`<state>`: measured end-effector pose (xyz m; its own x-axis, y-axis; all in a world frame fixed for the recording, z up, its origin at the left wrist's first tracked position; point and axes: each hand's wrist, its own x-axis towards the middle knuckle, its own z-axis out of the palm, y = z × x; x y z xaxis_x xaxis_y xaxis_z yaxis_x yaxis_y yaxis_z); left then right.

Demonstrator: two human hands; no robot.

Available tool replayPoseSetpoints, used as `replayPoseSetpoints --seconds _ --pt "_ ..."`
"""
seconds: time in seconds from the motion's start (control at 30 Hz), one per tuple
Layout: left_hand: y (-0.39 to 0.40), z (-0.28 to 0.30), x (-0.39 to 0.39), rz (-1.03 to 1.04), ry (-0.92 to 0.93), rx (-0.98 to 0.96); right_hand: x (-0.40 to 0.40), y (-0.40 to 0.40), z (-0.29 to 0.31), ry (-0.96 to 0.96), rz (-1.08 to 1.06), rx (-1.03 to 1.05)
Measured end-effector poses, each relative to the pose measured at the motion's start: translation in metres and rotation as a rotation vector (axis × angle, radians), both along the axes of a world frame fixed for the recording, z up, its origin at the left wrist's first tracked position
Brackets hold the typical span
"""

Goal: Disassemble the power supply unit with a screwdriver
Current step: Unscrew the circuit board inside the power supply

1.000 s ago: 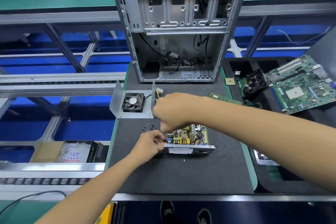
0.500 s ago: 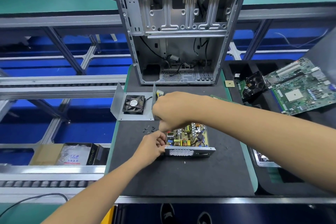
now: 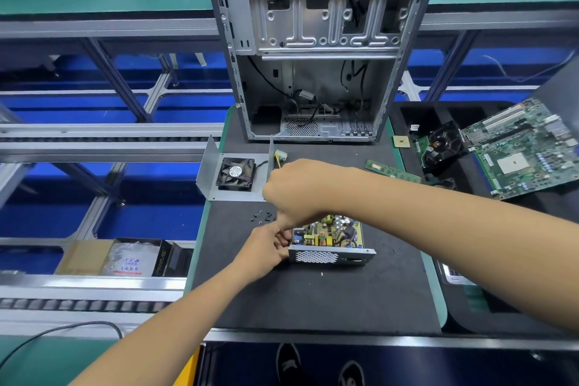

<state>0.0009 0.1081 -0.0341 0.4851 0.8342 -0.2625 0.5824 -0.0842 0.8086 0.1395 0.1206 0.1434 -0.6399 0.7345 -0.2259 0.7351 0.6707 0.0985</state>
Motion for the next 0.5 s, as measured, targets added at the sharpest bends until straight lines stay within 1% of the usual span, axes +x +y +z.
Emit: replayPoseSetpoints --seconds 0.3,0.5 --pt "-0.0009 0.0001 0.0029 0.035 -0.02 0.013 -0.0032 -0.0009 -0.0032 -0.03 0.007 0.015" --pt "-0.002 -0.0048 0.0026 0.044 -0.022 0.028 -0.0045 -0.0005 -0.003 -0.017 0.005 0.0"
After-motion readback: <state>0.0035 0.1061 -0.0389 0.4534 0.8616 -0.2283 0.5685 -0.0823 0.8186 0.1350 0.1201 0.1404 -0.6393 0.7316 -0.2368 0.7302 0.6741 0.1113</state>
